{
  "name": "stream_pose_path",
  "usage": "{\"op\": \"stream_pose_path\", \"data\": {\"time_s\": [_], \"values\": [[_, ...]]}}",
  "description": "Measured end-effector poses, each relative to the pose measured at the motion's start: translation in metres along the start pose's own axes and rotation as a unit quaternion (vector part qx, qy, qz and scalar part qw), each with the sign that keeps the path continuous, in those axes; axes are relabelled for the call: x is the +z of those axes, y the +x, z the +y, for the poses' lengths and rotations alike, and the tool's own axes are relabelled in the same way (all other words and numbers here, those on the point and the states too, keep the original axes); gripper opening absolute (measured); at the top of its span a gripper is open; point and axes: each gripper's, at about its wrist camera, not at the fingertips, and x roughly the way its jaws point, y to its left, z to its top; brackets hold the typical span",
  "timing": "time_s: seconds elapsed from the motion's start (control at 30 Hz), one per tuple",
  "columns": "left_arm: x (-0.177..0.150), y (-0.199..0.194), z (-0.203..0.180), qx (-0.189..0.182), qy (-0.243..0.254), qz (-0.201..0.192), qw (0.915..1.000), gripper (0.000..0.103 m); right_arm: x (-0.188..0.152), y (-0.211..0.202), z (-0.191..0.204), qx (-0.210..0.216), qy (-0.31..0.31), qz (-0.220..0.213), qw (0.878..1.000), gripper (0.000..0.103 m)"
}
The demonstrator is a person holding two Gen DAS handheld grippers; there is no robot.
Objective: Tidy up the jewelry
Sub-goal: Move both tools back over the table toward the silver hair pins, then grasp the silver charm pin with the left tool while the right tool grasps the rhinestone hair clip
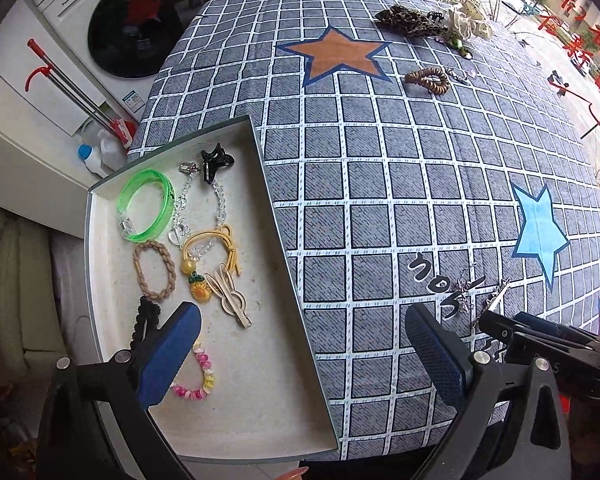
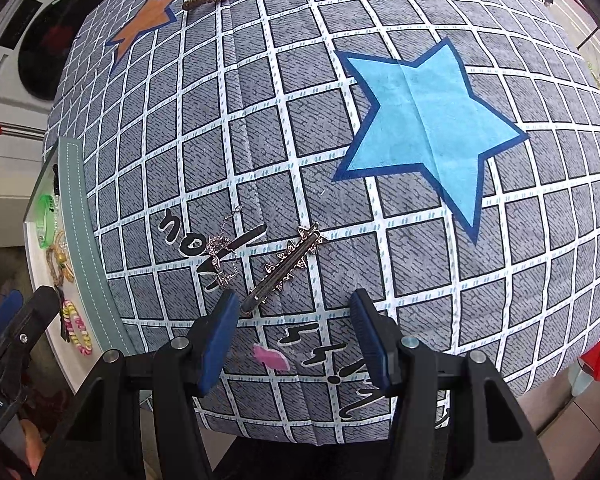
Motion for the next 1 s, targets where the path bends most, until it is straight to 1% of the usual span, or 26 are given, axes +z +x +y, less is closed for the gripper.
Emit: {"op": "stream_pose_path", "data": {"time_s": [0.17,0.3,0.4,0.43,0.53,0.57,0.63,0.8,0.87,1.0], "values": [[0.002,0.001,0.0,0.003,-0.002,0.001,1.0,0.103,0.001,0.004,0.014,-0.025,-0.018,-0.011,0.999,0.061],[0.003,0.004,0.0,0.001,-0.007,0.005,1.0,0.103,0.0,0.008,0.032,-0.041,-0.033,-0.014,0.999,0.061],[0.005,0.006,-0.002,-0.003,-0.007,0.009,0.9999,0.103,-0.004,0.015,0.064,-0.063,-0.061,-0.019,0.996,0.06],[0.006,0.007,-0.002,-0.004,-0.006,0.01,0.9999,0.103,-0.006,0.016,0.069,-0.07,-0.069,-0.02,0.995,0.059],[0.008,0.01,-0.008,-0.011,-0.003,0.013,0.9999,0.103,-0.018,0.018,0.085,-0.087,-0.085,-0.027,0.992,0.05],[0.009,0.011,-0.01,-0.013,-0.001,0.014,0.9998,0.103,-0.022,0.018,0.088,-0.091,-0.088,-0.029,0.992,0.045],[0.011,0.013,-0.015,-0.019,0.003,0.016,0.9997,0.103,-0.028,0.019,0.086,-0.093,-0.094,-0.031,0.991,0.039],[0.014,0.018,-0.032,-0.031,0.02,0.02,0.9991,0.103,-0.032,0.017,0.073,-0.09,-0.099,-0.037,0.99,0.013],[0.015,0.02,-0.04,-0.037,0.03,0.022,0.9986,0.103,-0.033,0.016,0.069,-0.079,-0.098,-0.038,0.991,0.011],[0.016,0.029,-0.056,-0.058,0.046,0.034,0.9967,0.103,-0.031,0.014,0.054,-0.053,-0.093,-0.042,0.993,0.011]]}}
